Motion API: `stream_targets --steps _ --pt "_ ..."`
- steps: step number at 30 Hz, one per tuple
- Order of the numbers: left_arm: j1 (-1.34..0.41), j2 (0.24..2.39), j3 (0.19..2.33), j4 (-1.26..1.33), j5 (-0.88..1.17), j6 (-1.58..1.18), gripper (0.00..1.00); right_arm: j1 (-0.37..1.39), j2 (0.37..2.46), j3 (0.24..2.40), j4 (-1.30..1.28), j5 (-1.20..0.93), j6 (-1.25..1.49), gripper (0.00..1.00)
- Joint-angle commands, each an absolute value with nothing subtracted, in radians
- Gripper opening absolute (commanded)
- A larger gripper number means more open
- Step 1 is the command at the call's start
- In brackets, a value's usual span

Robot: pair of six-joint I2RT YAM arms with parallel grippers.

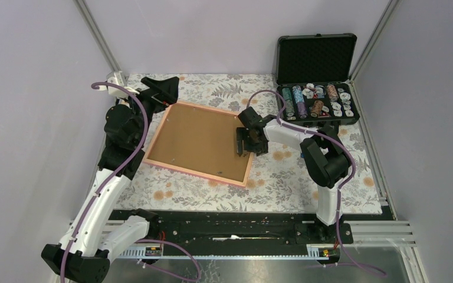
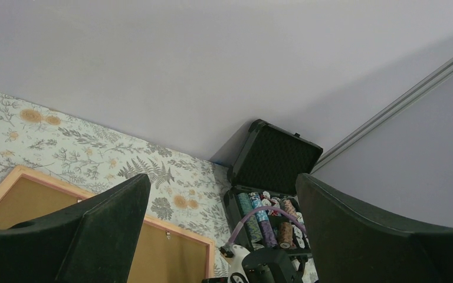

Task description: Put the photo into the frame

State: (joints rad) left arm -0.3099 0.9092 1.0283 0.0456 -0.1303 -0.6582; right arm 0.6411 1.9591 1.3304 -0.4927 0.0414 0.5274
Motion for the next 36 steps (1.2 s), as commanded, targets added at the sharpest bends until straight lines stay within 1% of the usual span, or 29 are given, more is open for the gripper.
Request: stream_targets --steps 1,5,9,13,14,16,20,22,24,25,26,27,28,30,31,33,36 --pt "-0.313 0.897 1.075 0.082 -0.134 -0.649 0.99 0.653 1.937 1.318 -0.526 0.055 0.551 0.78" --pt "-0.313 0.900 1.075 0.084 -0.134 -0.649 0.99 0.660 1.946 1.297 -0.522 0.077 0.536 0.74" --pt "-0.313 0.899 1.078 0.079 -0.130 -0.647 0.99 0.660 1.956 1.302 -0.523 0.068 0.526 0.58" --pt "-0.313 0.896 1.077 0.077 -0.138 -0.647 0.99 0.660 1.945 1.305 -0.525 0.068 0.509 0.38" --pt "-0.313 0.896 1.077 0.077 -0.137 -0.647 0.99 0.660 1.942 1.305 -0.525 0.071 0.502 0.32" --pt "-0.313 0.894 1.080 0.077 -0.133 -0.645 0.99 0.659 1.937 1.305 -0.525 0.088 0.490 0.25" --pt "-0.313 0.893 1.078 0.074 -0.141 -0.642 0.99 0.654 1.949 1.326 -0.527 0.096 0.461 0.08" --pt "-0.312 0.890 1.077 0.071 -0.143 -0.640 0.99 0.652 1.962 1.344 -0.536 0.106 0.445 0.02" --pt "-0.313 0.889 1.079 0.071 -0.143 -0.639 0.99 0.653 1.966 1.363 -0.557 0.125 0.431 0.01" --pt "-0.313 0.891 1.081 0.071 -0.142 -0.639 0.99 0.653 1.960 1.369 -0.565 0.130 0.422 0.02" --pt "-0.313 0.893 1.082 0.070 -0.142 -0.639 0.99 0.653 1.949 1.371 -0.569 0.131 0.414 0.07" --pt "-0.313 0.895 1.082 0.071 -0.143 -0.638 0.99 0.653 1.934 1.370 -0.574 0.139 0.411 0.23" --pt "-0.312 0.898 1.079 0.074 -0.142 -0.639 0.99 0.655 1.918 1.369 -0.579 0.144 0.407 0.42" --pt "-0.312 0.902 1.075 0.081 -0.141 -0.643 0.99 0.659 1.889 1.367 -0.586 0.148 0.395 0.62" --pt "-0.313 0.901 1.074 0.082 -0.138 -0.645 0.99 0.662 1.876 1.365 -0.591 0.148 0.394 0.67" --pt "-0.313 0.899 1.077 0.082 -0.132 -0.647 0.99 0.667 1.858 1.347 -0.595 0.129 0.409 0.74" --pt "-0.312 0.900 1.075 0.083 -0.130 -0.651 0.99 0.671 1.842 1.286 -0.563 0.038 0.501 0.76"
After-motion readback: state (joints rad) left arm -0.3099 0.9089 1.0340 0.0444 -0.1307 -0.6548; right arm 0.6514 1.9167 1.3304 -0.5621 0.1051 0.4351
